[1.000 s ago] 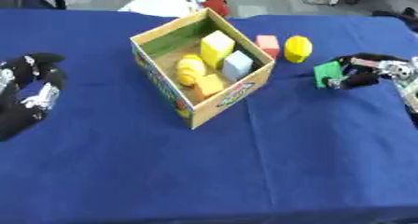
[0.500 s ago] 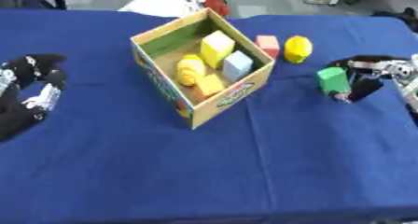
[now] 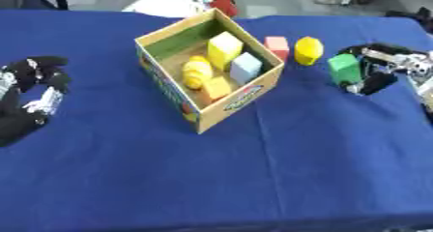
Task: Pick up objects on the table and place them in the box.
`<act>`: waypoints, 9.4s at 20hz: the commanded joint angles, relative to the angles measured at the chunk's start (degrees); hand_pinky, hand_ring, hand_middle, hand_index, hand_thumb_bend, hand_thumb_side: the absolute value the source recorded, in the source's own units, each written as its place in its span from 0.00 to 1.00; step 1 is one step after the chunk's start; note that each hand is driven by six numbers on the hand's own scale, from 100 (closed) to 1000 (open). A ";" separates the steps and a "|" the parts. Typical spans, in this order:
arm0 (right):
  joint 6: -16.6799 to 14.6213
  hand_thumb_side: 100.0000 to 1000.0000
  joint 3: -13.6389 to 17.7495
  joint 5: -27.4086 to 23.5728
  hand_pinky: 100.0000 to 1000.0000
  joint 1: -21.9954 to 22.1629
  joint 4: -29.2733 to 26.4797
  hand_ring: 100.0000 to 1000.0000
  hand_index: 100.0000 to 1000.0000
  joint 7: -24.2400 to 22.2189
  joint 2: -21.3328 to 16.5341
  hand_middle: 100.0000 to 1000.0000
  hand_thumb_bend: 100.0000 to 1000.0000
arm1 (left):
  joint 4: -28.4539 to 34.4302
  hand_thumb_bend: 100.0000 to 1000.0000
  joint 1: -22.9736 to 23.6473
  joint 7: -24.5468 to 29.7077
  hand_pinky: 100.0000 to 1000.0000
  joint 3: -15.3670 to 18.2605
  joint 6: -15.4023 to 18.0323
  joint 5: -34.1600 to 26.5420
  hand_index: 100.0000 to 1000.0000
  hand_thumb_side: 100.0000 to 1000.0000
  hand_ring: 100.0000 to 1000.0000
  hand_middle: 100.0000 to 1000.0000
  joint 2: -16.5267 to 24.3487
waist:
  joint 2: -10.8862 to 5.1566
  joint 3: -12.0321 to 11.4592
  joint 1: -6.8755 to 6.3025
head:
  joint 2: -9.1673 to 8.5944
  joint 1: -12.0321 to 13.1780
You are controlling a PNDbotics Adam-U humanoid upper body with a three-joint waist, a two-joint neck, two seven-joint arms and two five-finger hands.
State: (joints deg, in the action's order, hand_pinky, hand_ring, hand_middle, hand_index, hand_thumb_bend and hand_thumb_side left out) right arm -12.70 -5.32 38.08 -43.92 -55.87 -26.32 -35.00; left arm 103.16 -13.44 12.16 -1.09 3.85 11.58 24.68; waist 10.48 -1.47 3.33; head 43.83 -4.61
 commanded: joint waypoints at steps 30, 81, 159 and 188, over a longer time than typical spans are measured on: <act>-4.86 0.55 -6.56 10.98 0.92 -16.76 1.16 1.00 1.00 -7.57 14.74 1.00 0.14 | 1.08 0.00 -1.00 1.31 0.73 -0.50 0.18 -0.84 0.79 0.58 0.50 0.52 -0.94 | -0.77 -5.03 1.40 | 0.29 -5.06; 5.90 0.06 4.09 22.65 0.75 -11.25 21.58 0.73 0.75 12.43 9.68 0.53 0.00 | 0.84 0.00 -0.16 1.05 0.74 0.09 0.19 -0.57 0.79 0.59 0.50 0.51 -1.47 | -0.48 -3.42 0.97 | -0.70 -5.04; 5.04 0.48 1.86 -30.20 0.52 25.04 -41.95 0.54 0.87 37.34 18.24 0.62 0.00 | 0.56 0.00 2.37 -7.54 0.74 1.87 0.68 -3.80 0.75 0.62 0.51 0.52 -4.87 | 0.21 1.60 1.14 | -0.39 5.35; 2.44 0.66 1.53 -33.04 0.53 29.64 -39.76 0.55 0.89 35.42 25.87 0.62 0.00 | -0.95 0.00 4.30 -11.21 0.84 0.98 4.17 -4.27 0.85 1.00 0.65 0.65 -7.13 | 1.46 2.79 0.15 | -1.36 4.96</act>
State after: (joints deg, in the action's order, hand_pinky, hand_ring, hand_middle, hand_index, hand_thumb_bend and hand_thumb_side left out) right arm -10.14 -3.94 5.35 -13.68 -95.02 9.25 -8.75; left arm 101.44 -8.62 0.94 -0.15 7.64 6.87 17.11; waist 11.96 1.29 4.23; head 43.19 0.43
